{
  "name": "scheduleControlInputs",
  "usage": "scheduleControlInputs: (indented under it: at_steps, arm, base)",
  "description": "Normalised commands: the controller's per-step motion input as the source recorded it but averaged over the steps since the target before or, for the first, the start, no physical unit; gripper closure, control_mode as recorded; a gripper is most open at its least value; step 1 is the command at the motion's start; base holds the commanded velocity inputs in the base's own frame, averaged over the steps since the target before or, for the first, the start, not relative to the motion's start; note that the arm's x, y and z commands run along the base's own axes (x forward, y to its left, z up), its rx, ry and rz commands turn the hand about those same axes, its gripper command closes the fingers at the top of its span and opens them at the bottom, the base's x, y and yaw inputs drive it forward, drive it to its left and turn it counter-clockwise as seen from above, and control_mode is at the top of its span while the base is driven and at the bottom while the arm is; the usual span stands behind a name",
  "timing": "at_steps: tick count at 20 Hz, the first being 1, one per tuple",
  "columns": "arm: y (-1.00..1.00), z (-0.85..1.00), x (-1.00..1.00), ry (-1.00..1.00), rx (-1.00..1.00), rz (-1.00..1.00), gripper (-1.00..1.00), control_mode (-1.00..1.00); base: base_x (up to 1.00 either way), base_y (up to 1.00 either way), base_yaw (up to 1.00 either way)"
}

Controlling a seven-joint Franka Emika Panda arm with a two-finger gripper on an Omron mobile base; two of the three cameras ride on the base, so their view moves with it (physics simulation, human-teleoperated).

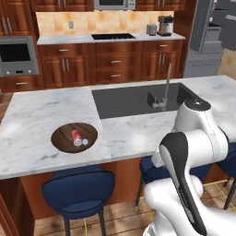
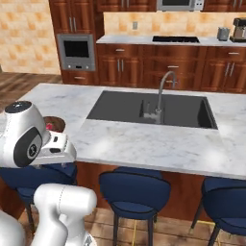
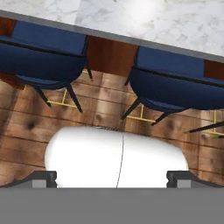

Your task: Open the fridge, grab two sodas, and place both sodas inside the bowl with ice on the dining counter.

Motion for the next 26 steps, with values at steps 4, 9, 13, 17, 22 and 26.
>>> scheduleControlInputs:
  at_steps: [4,9,13,17,22,26]
  arm:
    - [0.00,0.00,0.00,0.00,0.00,0.00,-1.00,1.00]
    - [0.00,0.00,0.00,0.00,0.00,0.00,-1.00,1.00]
    - [0.00,0.00,0.00,0.00,0.00,0.00,-1.00,1.00]
    - [0.00,0.00,0.00,0.00,0.00,0.00,-1.00,1.00]
    - [0.00,0.00,0.00,0.00,0.00,0.00,-1.00,1.00]
    - [0.00,0.00,0.00,0.00,0.00,0.00,-1.00,1.00]
  base:
    - [-0.25,-0.99,-0.18]
    - [-0.06,-1.00,-0.15]
    - [0.00,-1.00,-0.12]
    - [0.00,-1.00,-0.09]
    - [0.05,-1.00,-0.07]
    - [0.11,-1.00,-0.06]
